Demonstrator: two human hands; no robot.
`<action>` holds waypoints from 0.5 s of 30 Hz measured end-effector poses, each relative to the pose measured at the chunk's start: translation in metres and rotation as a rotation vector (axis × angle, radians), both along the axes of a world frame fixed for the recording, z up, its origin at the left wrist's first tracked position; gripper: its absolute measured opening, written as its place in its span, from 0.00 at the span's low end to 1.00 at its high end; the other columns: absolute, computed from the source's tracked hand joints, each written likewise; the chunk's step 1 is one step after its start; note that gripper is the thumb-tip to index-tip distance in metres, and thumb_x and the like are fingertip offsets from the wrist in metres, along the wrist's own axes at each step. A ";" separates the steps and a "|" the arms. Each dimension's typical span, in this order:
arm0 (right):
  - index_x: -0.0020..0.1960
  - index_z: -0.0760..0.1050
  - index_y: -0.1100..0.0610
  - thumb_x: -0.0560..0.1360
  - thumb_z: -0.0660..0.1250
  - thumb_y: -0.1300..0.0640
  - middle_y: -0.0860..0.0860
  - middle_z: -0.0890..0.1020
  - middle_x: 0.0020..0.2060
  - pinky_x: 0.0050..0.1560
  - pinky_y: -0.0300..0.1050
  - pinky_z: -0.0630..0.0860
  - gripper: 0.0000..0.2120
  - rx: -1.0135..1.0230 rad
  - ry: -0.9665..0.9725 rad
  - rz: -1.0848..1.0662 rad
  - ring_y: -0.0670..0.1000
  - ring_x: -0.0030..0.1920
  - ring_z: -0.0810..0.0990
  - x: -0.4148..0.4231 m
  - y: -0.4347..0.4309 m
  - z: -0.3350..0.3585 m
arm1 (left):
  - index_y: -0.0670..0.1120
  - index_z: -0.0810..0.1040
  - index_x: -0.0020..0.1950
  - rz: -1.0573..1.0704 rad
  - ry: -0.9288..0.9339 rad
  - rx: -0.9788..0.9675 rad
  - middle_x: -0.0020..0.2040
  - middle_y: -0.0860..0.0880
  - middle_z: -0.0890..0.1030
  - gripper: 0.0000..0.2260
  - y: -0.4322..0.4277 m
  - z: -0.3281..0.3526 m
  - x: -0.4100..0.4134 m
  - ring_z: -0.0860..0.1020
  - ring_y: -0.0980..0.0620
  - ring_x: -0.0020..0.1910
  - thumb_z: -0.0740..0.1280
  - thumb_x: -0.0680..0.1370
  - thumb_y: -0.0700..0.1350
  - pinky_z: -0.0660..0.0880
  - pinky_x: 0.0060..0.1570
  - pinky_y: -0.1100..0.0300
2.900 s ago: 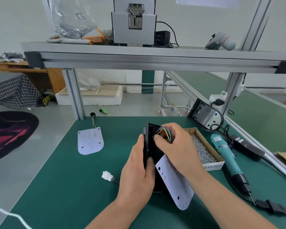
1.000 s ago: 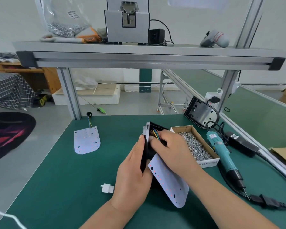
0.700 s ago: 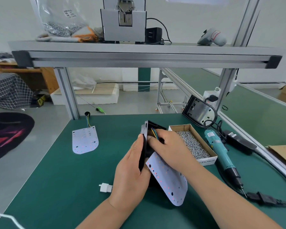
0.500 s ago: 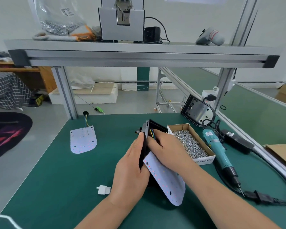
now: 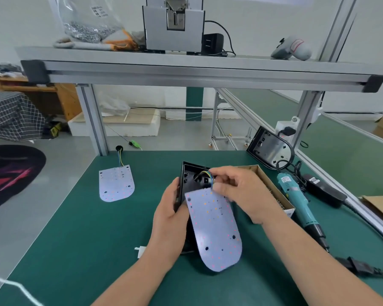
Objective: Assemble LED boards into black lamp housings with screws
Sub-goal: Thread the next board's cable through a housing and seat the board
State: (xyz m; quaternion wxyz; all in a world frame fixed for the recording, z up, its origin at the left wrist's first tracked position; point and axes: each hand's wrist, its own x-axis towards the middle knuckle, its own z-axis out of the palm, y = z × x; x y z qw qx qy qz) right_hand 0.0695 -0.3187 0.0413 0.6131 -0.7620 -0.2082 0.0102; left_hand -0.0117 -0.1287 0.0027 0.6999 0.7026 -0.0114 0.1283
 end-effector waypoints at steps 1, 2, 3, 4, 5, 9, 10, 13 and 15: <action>0.57 0.84 0.44 0.72 0.74 0.56 0.45 0.84 0.40 0.38 0.39 0.74 0.15 0.044 -0.007 -0.041 0.47 0.38 0.78 0.002 -0.001 0.000 | 0.58 0.79 0.69 -0.036 0.005 -0.020 0.60 0.53 0.86 0.20 0.000 0.002 0.000 0.83 0.51 0.55 0.64 0.83 0.37 0.81 0.54 0.56; 0.56 0.84 0.44 0.73 0.75 0.56 0.46 0.84 0.40 0.36 0.39 0.74 0.14 0.073 -0.025 -0.090 0.47 0.37 0.78 0.003 -0.002 0.000 | 0.56 0.80 0.68 -0.056 0.006 -0.028 0.59 0.50 0.86 0.20 0.000 0.003 0.000 0.82 0.50 0.52 0.62 0.83 0.35 0.80 0.49 0.59; 0.56 0.85 0.45 0.73 0.75 0.57 0.46 0.84 0.40 0.36 0.38 0.74 0.14 0.090 -0.047 -0.144 0.46 0.36 0.78 0.004 -0.003 -0.001 | 0.55 0.80 0.67 -0.059 0.003 -0.027 0.58 0.50 0.86 0.22 0.000 0.004 -0.001 0.81 0.50 0.52 0.60 0.82 0.34 0.80 0.48 0.62; 0.56 0.84 0.46 0.74 0.76 0.59 0.46 0.84 0.40 0.37 0.37 0.74 0.14 0.101 -0.072 -0.198 0.46 0.36 0.78 0.004 -0.003 -0.001 | 0.56 0.81 0.67 -0.055 -0.002 -0.029 0.60 0.51 0.85 0.24 0.000 0.005 -0.003 0.82 0.51 0.54 0.58 0.81 0.33 0.79 0.50 0.64; 0.56 0.84 0.46 0.75 0.76 0.61 0.45 0.84 0.40 0.38 0.37 0.74 0.14 0.105 -0.091 -0.254 0.45 0.36 0.78 0.004 -0.003 -0.001 | 0.57 0.80 0.68 -0.050 -0.002 -0.034 0.61 0.53 0.85 0.25 0.000 0.005 -0.005 0.82 0.53 0.57 0.57 0.81 0.34 0.78 0.53 0.64; 0.53 0.83 0.47 0.77 0.75 0.62 0.45 0.84 0.39 0.37 0.36 0.75 0.11 0.123 -0.128 -0.385 0.43 0.33 0.77 -0.001 -0.002 0.003 | 0.63 0.77 0.70 -0.069 -0.018 0.035 0.65 0.60 0.83 0.16 -0.004 0.005 -0.008 0.80 0.60 0.65 0.63 0.83 0.52 0.75 0.61 0.61; 0.53 0.83 0.47 0.77 0.75 0.61 0.45 0.84 0.39 0.38 0.36 0.75 0.10 0.104 -0.145 -0.384 0.43 0.33 0.78 -0.002 -0.001 0.003 | 0.63 0.76 0.70 -0.082 -0.019 0.060 0.65 0.61 0.83 0.16 -0.005 0.003 -0.007 0.81 0.59 0.64 0.66 0.83 0.53 0.76 0.61 0.60; 0.53 0.83 0.45 0.76 0.77 0.59 0.41 0.85 0.43 0.45 0.31 0.74 0.11 -0.059 -0.224 -0.335 0.42 0.42 0.82 -0.008 0.002 0.003 | 0.61 0.74 0.74 -0.040 0.002 0.055 0.66 0.62 0.83 0.21 -0.004 -0.002 -0.003 0.81 0.59 0.65 0.70 0.83 0.47 0.77 0.65 0.53; 0.53 0.82 0.42 0.75 0.78 0.56 0.38 0.84 0.46 0.50 0.30 0.72 0.12 -0.158 -0.296 -0.323 0.43 0.51 0.81 -0.010 0.003 0.002 | 0.60 0.74 0.74 -0.013 0.010 0.037 0.65 0.62 0.83 0.21 -0.002 -0.004 -0.001 0.81 0.59 0.65 0.71 0.82 0.46 0.77 0.67 0.50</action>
